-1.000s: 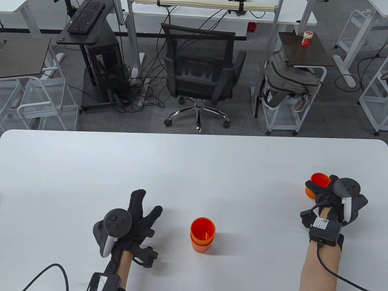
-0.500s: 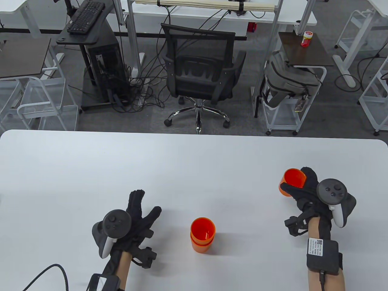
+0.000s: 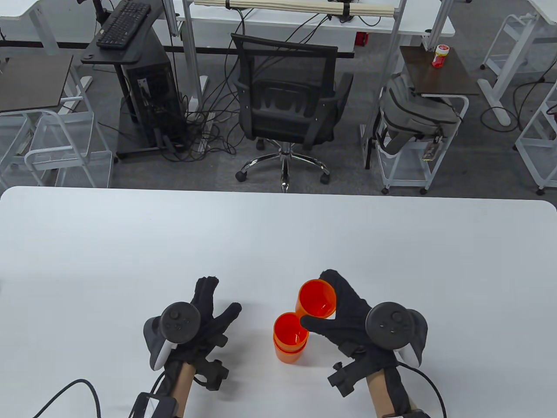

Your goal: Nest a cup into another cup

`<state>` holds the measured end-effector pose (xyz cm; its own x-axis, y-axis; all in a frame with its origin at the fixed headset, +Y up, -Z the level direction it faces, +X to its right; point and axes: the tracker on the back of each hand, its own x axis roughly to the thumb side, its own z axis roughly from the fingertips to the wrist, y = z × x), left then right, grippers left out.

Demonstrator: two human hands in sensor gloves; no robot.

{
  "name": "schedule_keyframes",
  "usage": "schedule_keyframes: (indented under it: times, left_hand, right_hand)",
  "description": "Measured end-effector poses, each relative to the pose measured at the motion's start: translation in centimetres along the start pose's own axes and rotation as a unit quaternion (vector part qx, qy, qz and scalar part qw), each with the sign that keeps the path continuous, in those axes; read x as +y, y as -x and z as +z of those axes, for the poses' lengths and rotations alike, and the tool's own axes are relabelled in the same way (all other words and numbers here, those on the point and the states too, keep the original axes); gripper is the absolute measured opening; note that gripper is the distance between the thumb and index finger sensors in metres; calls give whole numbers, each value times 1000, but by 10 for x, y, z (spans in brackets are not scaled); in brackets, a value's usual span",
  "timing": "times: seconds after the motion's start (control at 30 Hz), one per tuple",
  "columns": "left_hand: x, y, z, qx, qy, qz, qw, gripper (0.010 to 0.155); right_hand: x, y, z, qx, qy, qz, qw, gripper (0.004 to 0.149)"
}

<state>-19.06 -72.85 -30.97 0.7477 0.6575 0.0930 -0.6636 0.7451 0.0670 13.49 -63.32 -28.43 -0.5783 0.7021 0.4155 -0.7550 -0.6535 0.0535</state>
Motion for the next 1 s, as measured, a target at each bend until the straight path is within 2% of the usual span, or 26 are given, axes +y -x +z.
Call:
schedule_keyframes:
  times: [0.13, 0.43, 1.0]
  left_hand:
    - [-1, 1, 0, -1, -1, -2, 1000, 91]
    - [-5, -1, 1, -5, 6, -13, 1000, 91]
    - [-11, -5, 4, -14, 16, -23, 1000, 91]
  right_hand:
    - [21, -2, 1, -7, -37, 14, 999, 99]
    - [45, 10, 1, 1, -78, 60, 995, 99]
    - [53, 24, 2, 21, -101, 40, 994, 99]
